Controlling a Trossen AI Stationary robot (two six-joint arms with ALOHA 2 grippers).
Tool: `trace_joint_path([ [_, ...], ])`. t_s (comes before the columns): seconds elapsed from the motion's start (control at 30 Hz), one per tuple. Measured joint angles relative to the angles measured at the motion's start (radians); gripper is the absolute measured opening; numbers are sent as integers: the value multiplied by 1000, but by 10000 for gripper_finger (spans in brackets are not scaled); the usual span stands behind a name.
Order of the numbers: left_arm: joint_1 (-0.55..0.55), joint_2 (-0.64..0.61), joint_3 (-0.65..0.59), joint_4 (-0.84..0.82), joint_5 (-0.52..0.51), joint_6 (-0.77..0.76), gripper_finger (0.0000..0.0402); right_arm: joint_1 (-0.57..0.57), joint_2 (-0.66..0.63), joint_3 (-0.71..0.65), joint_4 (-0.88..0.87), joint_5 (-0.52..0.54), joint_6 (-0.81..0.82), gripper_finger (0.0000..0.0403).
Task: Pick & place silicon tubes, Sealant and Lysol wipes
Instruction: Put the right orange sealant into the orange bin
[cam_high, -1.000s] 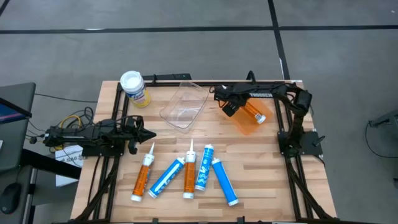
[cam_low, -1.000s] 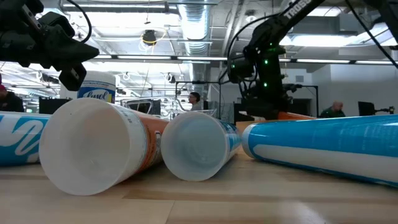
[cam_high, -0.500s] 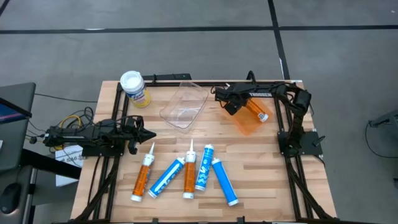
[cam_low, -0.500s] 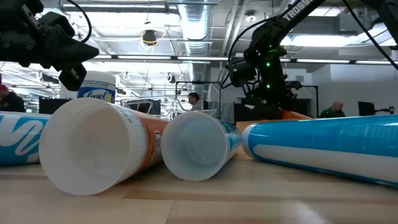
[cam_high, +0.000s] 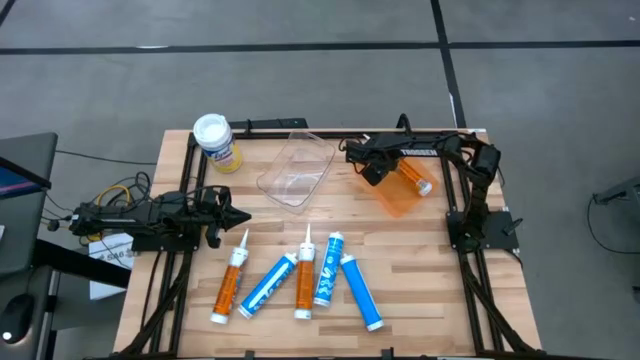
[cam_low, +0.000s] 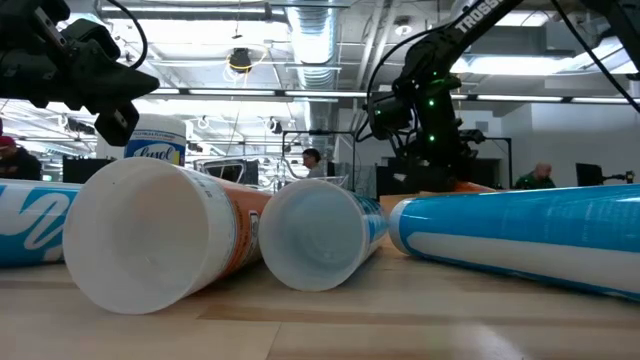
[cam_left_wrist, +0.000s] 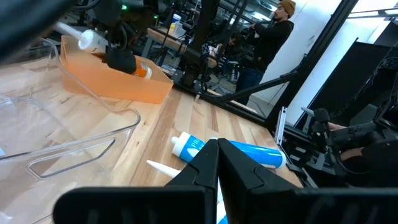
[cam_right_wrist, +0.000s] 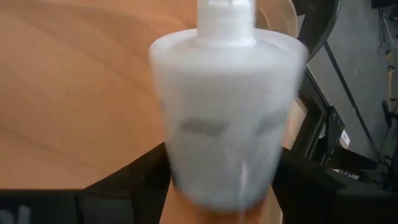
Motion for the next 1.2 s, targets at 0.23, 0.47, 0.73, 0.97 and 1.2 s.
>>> trace_joint_path([
  [0.23,0,0,0,0,0,0,0,0,-1,1,-13,3,-1,281],
  [0.47,0,0,0,0,0,3,0,51,-1,59,-189,1,-10,291],
  [0.73,0,0,0,7,5,-41,0,264,-134,180,-281,-95,8,291],
  [0.97,0,0,0,12,-3,-159,0,418,-267,182,-10,-449,183,291],
  [1.2,0,0,0,18,-4,-204,0,590,-246,182,303,-501,361,291],
])
